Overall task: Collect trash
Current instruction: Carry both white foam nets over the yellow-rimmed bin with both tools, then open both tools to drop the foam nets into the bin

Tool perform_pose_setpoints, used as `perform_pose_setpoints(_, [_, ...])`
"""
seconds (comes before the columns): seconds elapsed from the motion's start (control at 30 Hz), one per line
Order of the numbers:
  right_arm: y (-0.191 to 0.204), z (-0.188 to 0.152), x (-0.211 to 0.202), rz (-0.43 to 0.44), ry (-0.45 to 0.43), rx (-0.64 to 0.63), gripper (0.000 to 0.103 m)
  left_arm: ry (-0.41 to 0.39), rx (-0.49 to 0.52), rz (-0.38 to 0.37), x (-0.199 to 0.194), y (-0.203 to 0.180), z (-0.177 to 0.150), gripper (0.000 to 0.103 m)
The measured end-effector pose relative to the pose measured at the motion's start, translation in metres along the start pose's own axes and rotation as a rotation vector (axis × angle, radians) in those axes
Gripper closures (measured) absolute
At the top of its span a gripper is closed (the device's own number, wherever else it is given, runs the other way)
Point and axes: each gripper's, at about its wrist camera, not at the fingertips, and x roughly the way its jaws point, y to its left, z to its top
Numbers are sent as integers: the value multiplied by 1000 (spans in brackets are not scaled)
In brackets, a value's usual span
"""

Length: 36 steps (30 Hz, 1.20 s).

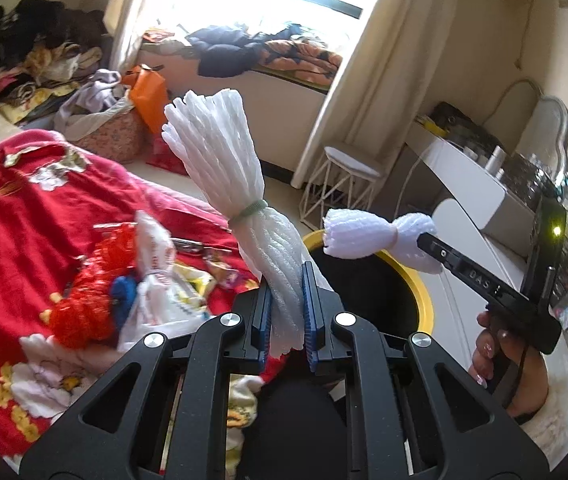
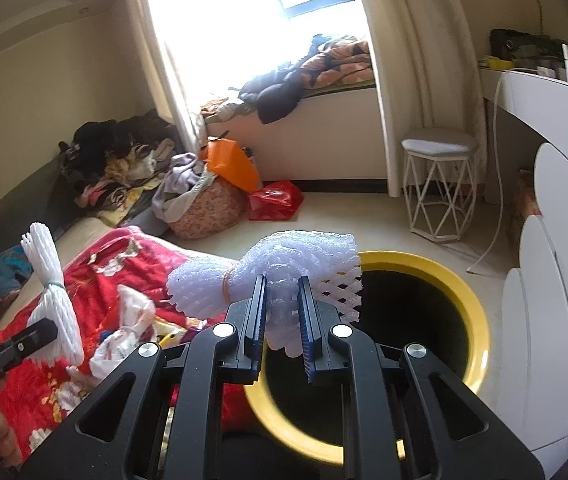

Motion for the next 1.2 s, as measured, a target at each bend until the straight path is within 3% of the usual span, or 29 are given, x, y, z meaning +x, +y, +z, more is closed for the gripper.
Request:
perform_pose_setpoints(0.4, [-44, 1, -1, -92, -2, 86, 88, 57, 68, -47, 42, -41, -8, 94])
perform_pose_setpoints(0.8, [-88, -7, 9, -219, 24, 124, 88, 164, 121, -95, 102, -75, -22, 93])
perform_pose_setpoints(1.2, [-103, -17, 28, -230, 93, 118, 84, 245, 124, -118, 147, -79, -31, 92])
